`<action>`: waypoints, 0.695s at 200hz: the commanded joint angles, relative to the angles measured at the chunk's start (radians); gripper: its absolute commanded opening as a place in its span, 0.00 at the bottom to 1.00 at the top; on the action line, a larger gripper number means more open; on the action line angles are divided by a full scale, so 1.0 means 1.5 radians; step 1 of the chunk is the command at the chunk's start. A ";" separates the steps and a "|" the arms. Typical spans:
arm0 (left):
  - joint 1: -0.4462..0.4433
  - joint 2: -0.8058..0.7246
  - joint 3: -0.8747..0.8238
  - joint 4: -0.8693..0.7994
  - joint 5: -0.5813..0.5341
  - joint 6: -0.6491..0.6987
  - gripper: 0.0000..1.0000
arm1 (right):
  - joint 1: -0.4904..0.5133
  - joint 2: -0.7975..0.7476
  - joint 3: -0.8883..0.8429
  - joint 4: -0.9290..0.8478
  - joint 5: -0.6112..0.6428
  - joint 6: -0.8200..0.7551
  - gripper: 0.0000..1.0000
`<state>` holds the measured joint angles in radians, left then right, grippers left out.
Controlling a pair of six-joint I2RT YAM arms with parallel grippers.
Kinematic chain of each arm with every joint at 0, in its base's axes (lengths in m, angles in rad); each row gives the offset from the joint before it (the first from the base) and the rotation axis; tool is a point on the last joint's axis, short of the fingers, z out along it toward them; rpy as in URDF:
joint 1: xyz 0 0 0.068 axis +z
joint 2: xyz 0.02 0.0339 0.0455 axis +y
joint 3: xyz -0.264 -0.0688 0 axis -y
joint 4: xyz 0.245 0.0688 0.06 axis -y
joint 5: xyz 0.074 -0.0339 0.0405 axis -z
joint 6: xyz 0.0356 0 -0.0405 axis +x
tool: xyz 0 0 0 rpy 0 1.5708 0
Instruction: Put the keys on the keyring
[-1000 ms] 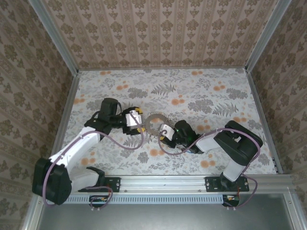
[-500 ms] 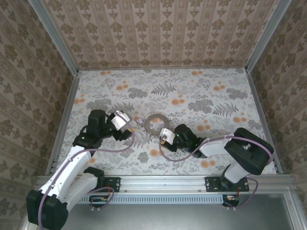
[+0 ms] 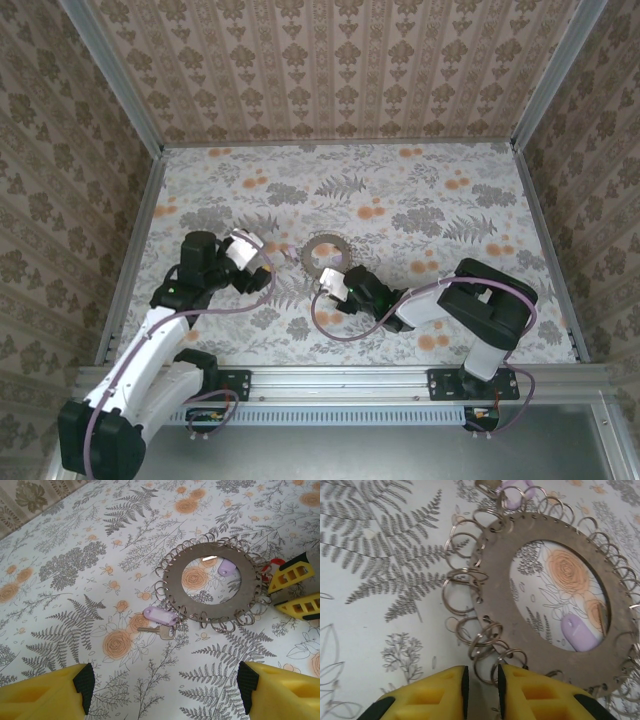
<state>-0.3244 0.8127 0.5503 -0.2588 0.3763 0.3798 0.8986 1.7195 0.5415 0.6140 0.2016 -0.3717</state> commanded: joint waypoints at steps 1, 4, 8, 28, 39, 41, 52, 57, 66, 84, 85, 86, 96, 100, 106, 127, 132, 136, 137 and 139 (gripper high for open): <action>0.006 -0.016 -0.012 -0.008 -0.001 -0.018 0.78 | -0.001 0.011 0.007 0.008 0.065 -0.016 0.26; 0.006 -0.017 -0.012 -0.008 -0.001 -0.018 0.78 | 0.000 0.011 0.007 0.008 0.067 -0.016 0.26; 0.006 -0.016 -0.013 -0.007 -0.001 -0.019 0.78 | -0.001 0.011 0.007 0.008 0.069 -0.018 0.26; 0.006 -0.016 -0.014 -0.002 -0.001 -0.022 0.78 | 0.001 0.018 0.011 0.005 0.078 -0.022 0.24; 0.006 -0.015 -0.013 -0.002 -0.003 -0.024 0.78 | 0.007 0.026 0.015 0.006 0.089 -0.026 0.24; 0.006 -0.015 -0.013 -0.002 -0.003 -0.023 0.78 | 0.008 0.026 0.016 0.007 0.090 -0.028 0.24; 0.006 -0.016 -0.013 -0.002 -0.004 -0.024 0.78 | 0.016 0.032 0.018 0.012 0.092 -0.038 0.25; 0.006 -0.016 -0.013 -0.002 -0.004 -0.023 0.78 | 0.019 0.035 0.020 0.012 0.090 -0.041 0.26; 0.006 -0.015 -0.013 -0.002 -0.004 -0.025 0.78 | 0.024 0.037 0.023 0.010 0.085 -0.043 0.27; 0.006 -0.015 -0.016 -0.001 -0.004 -0.028 0.78 | 0.025 0.039 0.031 0.004 0.086 -0.040 0.28; 0.006 -0.015 -0.016 -0.001 -0.004 -0.028 0.78 | 0.025 0.040 0.031 0.003 0.087 -0.040 0.28; 0.006 -0.015 -0.016 -0.001 -0.004 -0.028 0.78 | 0.025 0.040 0.031 0.003 0.087 -0.040 0.28; 0.006 -0.015 -0.017 -0.001 -0.004 -0.029 0.78 | 0.025 0.043 0.036 -0.001 0.094 -0.040 0.29; 0.006 -0.015 -0.017 0.000 -0.004 -0.029 0.78 | 0.025 0.043 0.037 -0.003 0.094 -0.040 0.29; 0.005 -0.014 -0.017 0.000 -0.005 -0.030 0.78 | 0.025 0.043 0.038 -0.006 0.092 -0.039 0.30; 0.006 -0.014 -0.018 0.003 -0.004 -0.032 0.78 | 0.025 0.040 0.040 -0.019 0.070 -0.028 0.33; 0.006 -0.014 -0.018 0.003 -0.003 -0.033 0.78 | 0.025 0.039 0.041 -0.021 0.062 -0.022 0.34; 0.006 -0.013 -0.018 0.003 -0.003 -0.033 0.78 | 0.025 0.037 0.041 -0.022 0.054 -0.017 0.35; 0.006 -0.013 -0.018 0.004 -0.003 -0.033 0.78 | 0.025 0.037 0.040 -0.023 0.050 -0.016 0.35; 0.006 -0.014 -0.019 0.004 -0.003 -0.033 0.78 | 0.025 0.037 0.040 -0.024 0.048 -0.015 0.35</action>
<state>-0.3244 0.8028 0.5358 -0.2584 0.3721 0.3576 0.9276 1.7573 0.5838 0.6224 0.3256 -0.4198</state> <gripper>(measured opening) 0.783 0.333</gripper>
